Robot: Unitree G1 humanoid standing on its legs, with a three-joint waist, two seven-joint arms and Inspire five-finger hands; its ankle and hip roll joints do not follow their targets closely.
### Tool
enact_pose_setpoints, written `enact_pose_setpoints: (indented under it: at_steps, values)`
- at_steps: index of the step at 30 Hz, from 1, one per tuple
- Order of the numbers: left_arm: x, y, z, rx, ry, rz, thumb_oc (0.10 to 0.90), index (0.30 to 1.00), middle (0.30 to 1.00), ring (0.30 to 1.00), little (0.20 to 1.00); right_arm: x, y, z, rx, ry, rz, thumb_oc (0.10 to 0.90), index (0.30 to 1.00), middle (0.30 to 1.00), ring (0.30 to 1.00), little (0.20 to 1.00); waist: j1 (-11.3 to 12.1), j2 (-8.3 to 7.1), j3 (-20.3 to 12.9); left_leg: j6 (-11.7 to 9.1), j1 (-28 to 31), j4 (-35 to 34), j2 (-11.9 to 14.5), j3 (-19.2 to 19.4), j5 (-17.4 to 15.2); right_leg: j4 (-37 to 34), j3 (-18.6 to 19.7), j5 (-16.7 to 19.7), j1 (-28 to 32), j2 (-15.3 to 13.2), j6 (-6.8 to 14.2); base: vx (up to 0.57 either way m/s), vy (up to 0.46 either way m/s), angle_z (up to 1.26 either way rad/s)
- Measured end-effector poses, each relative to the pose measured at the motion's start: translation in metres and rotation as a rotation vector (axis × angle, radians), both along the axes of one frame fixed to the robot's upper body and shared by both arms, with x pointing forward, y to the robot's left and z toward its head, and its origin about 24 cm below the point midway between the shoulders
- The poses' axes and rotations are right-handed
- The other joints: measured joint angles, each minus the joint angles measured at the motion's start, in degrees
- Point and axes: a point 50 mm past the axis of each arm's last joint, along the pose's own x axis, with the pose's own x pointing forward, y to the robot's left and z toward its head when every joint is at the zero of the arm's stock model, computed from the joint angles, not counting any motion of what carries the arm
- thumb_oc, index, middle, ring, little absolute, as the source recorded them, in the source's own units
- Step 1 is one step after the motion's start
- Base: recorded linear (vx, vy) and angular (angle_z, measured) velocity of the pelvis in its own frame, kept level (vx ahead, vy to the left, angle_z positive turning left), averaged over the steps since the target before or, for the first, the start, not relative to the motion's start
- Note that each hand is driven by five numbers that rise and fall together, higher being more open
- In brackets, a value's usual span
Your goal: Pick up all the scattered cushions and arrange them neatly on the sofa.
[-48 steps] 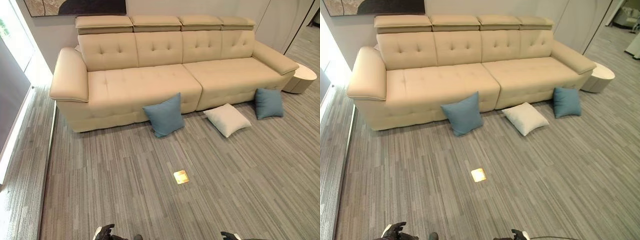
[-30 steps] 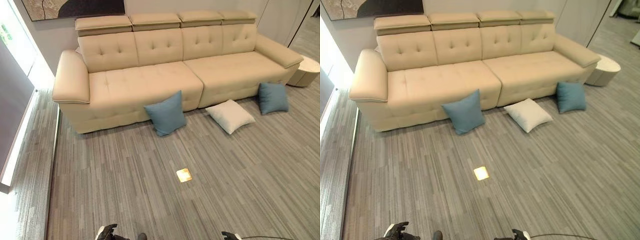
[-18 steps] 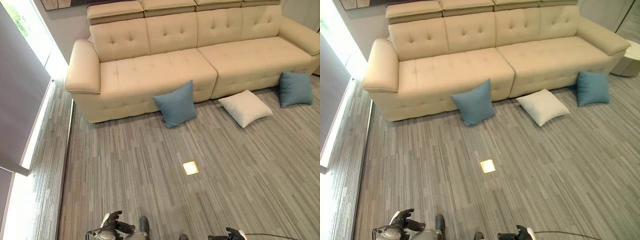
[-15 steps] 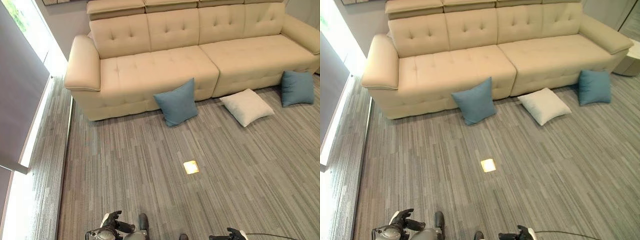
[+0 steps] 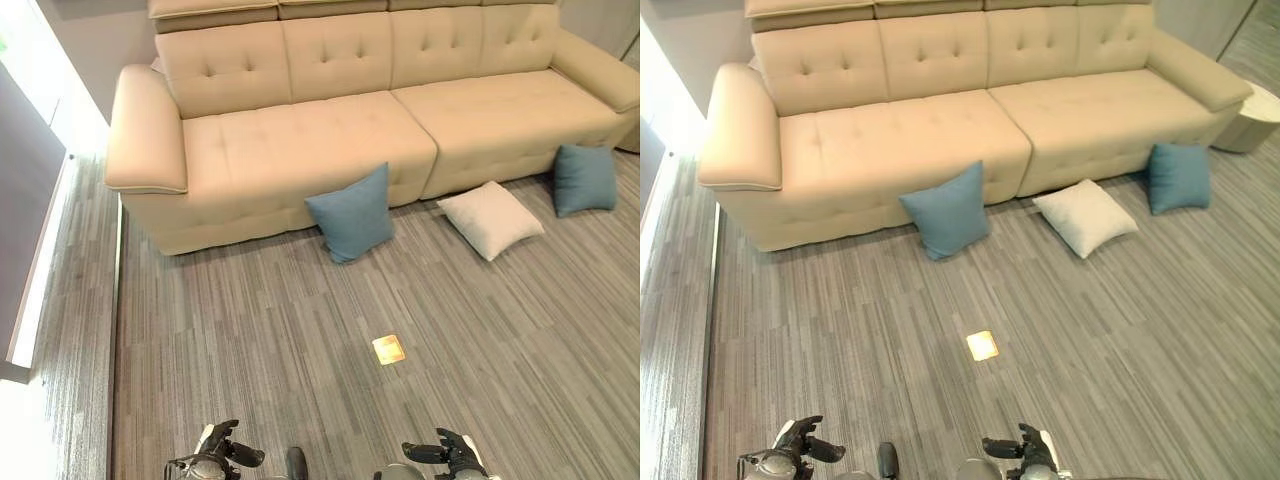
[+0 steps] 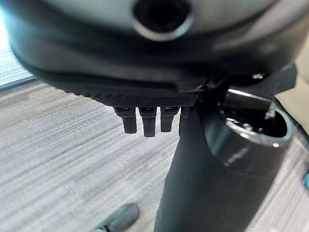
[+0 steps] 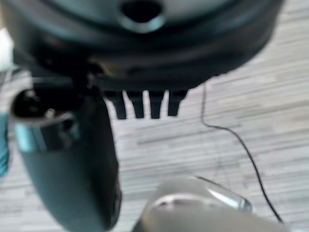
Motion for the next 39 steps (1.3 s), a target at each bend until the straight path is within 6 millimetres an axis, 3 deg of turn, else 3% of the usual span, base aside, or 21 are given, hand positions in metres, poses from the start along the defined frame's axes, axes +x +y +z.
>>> enact_pose_setpoints:
  at_steps: [2,4,7,10,11,12,15,16,18,21,22,23,24,28,29,30,32,33,36,37,39]
  values:
    - [-0.004,-0.001,-0.002,0.000,0.018,0.003,0.800,0.900,0.900,0.900,0.900,0.001,0.001,0.000,0.006,-0.001,0.005,0.800,0.900,0.900,0.900,0.900,-0.51,-0.09,0.14,-0.64,0.94,0.01,0.69,0.21,-0.54,-9.62,-0.82,2.09,-1.41,0.86,-1.58,0.26,-0.130,0.00]
    - [-0.006,-0.001,-0.003,0.001,0.026,0.004,0.800,0.900,0.900,0.900,0.900,0.001,0.000,0.000,0.006,-0.003,0.005,0.800,0.900,0.900,0.900,0.900,-0.74,-0.40,0.30,-1.86,1.53,-0.01,1.16,0.20,-1.45,-16.80,-1.24,5.49,-2.43,1.26,-0.16,0.23,-0.125,0.00]
    - [-0.015,-0.002,-0.006,-0.002,0.049,0.001,0.800,0.900,0.900,0.900,0.900,-0.012,-0.001,-0.003,0.013,0.024,-0.002,0.800,0.900,0.900,0.900,0.900,-1.57,-1.01,0.16,-5.59,5.04,0.07,2.61,-0.91,-3.90,-21.33,-1.42,15.64,-0.45,2.31,-1.94,0.36,-0.227,0.08]
    - [-0.022,-0.011,-0.009,-0.030,0.068,-0.012,0.800,0.900,0.900,0.900,0.900,-0.018,-0.009,-0.004,-0.006,0.049,-0.013,0.800,0.900,0.900,0.900,0.900,-2.09,1.80,-1.77,-7.95,4.91,5.62,7.70,-3.43,-5.86,-23.96,-1.97,14.48,3.73,7.58,-5.20,0.20,-0.228,0.13]
    - [-0.021,-0.010,-0.009,-0.030,0.064,-0.012,0.800,0.900,0.900,0.900,0.900,-0.014,-0.010,-0.003,-0.007,0.040,-0.017,0.800,0.900,0.900,0.900,0.900,-2.02,1.59,-1.73,-8.29,3.64,8.91,8.30,-4.28,-5.50,-24.94,-2.25,14.44,4.97,8.19,-5.78,0.18,-0.347,0.13]
    - [-0.013,-0.006,-0.006,-0.021,0.043,-0.008,0.800,0.900,0.900,0.900,0.900,-0.015,-0.010,-0.003,-0.007,0.041,-0.019,0.800,0.900,0.900,0.900,0.900,-2.29,0.05,-1.81,-10.07,-0.97,18.09,8.57,-5.79,-5.06,-27.17,-3.21,15.31,6.74,8.13,-7.93,0.07,-0.173,0.11]
    - [-0.001,-0.003,-0.001,-0.015,0.006,0.002,0.800,0.900,0.900,0.900,0.900,-0.010,-0.015,0.000,-0.026,0.031,-0.005,0.800,0.900,0.900,0.900,0.900,-0.78,-1.16,-1.63,-14.26,-8.56,33.90,9.30,-7.78,-4.59,-28.92,-2.93,15.01,8.94,8.76,-9.67,0.09,-0.140,-0.13]
    - [-0.001,-0.003,-0.001,-0.018,0.003,0.011,0.800,0.900,0.900,0.900,0.900,-0.009,-0.016,0.001,-0.031,0.026,0.000,0.800,0.900,0.900,0.900,0.900,-0.47,-1.45,-1.47,-14.61,-9.63,34.62,9.19,-8.20,-4.26,-28.91,-2.94,14.47,9.36,8.80,-10.41,0.24,-0.176,-0.07]
    - [0.010,-0.011,0.001,-0.040,-0.024,0.004,0.800,0.900,0.900,0.900,0.900,-0.011,-0.022,0.001,-0.045,0.034,-0.008,0.800,0.900,0.900,0.900,0.900,-0.87,-1.62,-1.16,-13.24,-14.08,38.80,8.85,-6.71,-3.82,-31.03,-3.87,12.39,12.31,9.47,-12.31,0.35,-0.068,0.31]
    - [0.019,-0.012,0.004,-0.043,-0.052,-0.004,0.800,0.900,0.900,0.900,0.900,-0.014,-0.019,-0.001,-0.039,0.046,-0.009,0.800,0.900,0.900,0.900,0.900,-0.51,-2.61,-0.38,-11.22,-15.23,26.29,5.87,-5.34,-4.75,-34.54,-4.08,11.77,15.86,10.38,-12.19,0.30,0.008,0.09]
    - [0.021,-0.013,0.005,-0.047,-0.063,-0.004,0.800,0.900,0.900,0.900,0.900,-0.013,-0.018,-0.001,-0.036,0.044,-0.007,0.800,0.900,0.900,0.900,0.900,-0.08,-2.58,-0.13,-10.52,-16.03,19.16,4.88,-4.09,-3.82,-34.70,-4.08,12.24,16.25,10.77,-11.65,0.43,0.058,-0.14]
    - [0.022,-0.013,0.005,-0.046,-0.063,-0.003,0.800,0.900,0.900,0.900,0.900,-0.012,-0.018,-0.001,-0.035,0.041,-0.006,0.800,0.900,0.900,0.900,0.900,0.00,-2.51,-0.04,-10.34,-16.31,17.97,4.78,-3.79,-3.38,-34.73,-4.01,11.88,16.50,10.95,-11.59,0.34,0.048,-0.16]
    - [0.023,-0.013,0.005,-0.044,-0.064,-0.005,0.800,0.900,0.900,0.900,0.900,-0.014,-0.017,-0.002,-0.034,0.050,-0.008,0.800,0.900,0.900,0.900,0.900,0.33,-2.56,0.03,-10.47,-16.40,11.21,3.84,-3.86,-0.27,-35.09,-3.82,10.08,17.85,11.37,-11.16,0.25,0.050,-0.02]
    - [0.024,-0.012,0.006,-0.045,-0.073,-0.005,0.800,0.900,0.900,0.900,0.900,-0.024,-0.022,-0.004,-0.046,0.084,-0.017,0.800,0.900,0.900,0.900,0.900,1.47,-1.78,-0.26,-10.98,-18.34,6.64,3.27,-3.94,4.03,-34.67,-2.87,7.30,22.26,12.20,-8.84,0.35,0.122,-0.18]
    - [0.023,-0.011,0.006,-0.046,-0.071,0.004,0.800,0.900,0.900,0.900,0.900,-0.025,-0.022,-0.004,-0.047,0.087,-0.019,0.800,0.900,0.900,0.900,0.900,1.86,-1.60,-0.39,-9.94,-17.77,6.05,3.19,-3.88,4.44,-34.66,-2.16,6.56,22.75,12.12,-8.25,0.32,0.153,-0.57]
    - [0.019,-0.011,0.004,-0.044,-0.058,0.009,0.800,0.900,0.900,0.900,0.900,-0.029,-0.022,-0.006,-0.046,0.102,-0.020,0.800,0.900,0.900,0.900,0.900,2.46,-1.15,-0.66,-6.26,-15.73,4.73,3.00,-4.26,7.89,-33.88,-0.41,5.01,24.13,11.98,-6.91,0.27,0.172,-0.56]
    - [0.016,-0.002,0.005,-0.018,-0.049,0.007,0.800,0.900,0.900,0.900,0.900,-0.030,-0.012,-0.008,-0.019,0.101,-0.015,0.800,0.900,0.900,0.900,0.900,2.19,-3.03,-1.44,-2.50,-14.08,4.34,0.70,-3.61,8.52,-29.65,0.18,2.42,23.31,9.53,-4.22,0.35,0.242,-0.33]
    - [0.017,-0.004,0.005,-0.022,-0.050,0.004,0.800,0.900,0.900,0.900,0.900,-0.030,-0.011,-0.009,-0.018,0.107,-0.011,0.800,0.900,0.900,0.900,0.900,2.20,-2.54,-1.13,-1.63,-11.87,2.71,0.12,-3.34,7.80,-20.78,0.17,1.03,20.22,7.74,-2.04,0.16,0.129,-0.05]
    - [0.010,-0.003,0.002,-0.017,-0.026,0.003,0.800,0.900,0.900,0.900,0.900,-0.033,-0.005,-0.011,-0.001,0.114,-0.007,0.800,0.900,0.900,0.900,0.900,2.08,-2.41,-1.27,0.31,-7.11,1.65,-1.28,-4.26,4.97,0.94,0.32,-1.74,13.30,3.51,0.86,0.24,0.165,0.08]
    - [0.008,-0.002,0.002,-0.012,-0.017,-0.005,0.800,0.900,0.900,0.900,0.900,-0.033,-0.004,-0.011,0.001,0.114,-0.004,0.800,0.900,0.900,0.900,0.900,2.35,-2.52,-1.27,0.92,-5.34,1.28,-2.10,-4.07,4.46,8.32,0.13,-1.83,9.94,1.33,0.77,0.16,0.077,0.20]
    - [0.008,-0.002,0.002,-0.004,-0.011,-0.022,0.800,0.900,0.900,0.900,0.900,-0.028,-0.003,-0.010,0.002,0.098,0.002,0.800,0.900,0.900,0.900,0.900,2.45,-1.73,-1.06,2.04,-3.72,0.75,-2.17,-4.08,3.52,10.57,-0.73,-1.86,6.61,0.22,0.70,0.26,0.064,0.05]
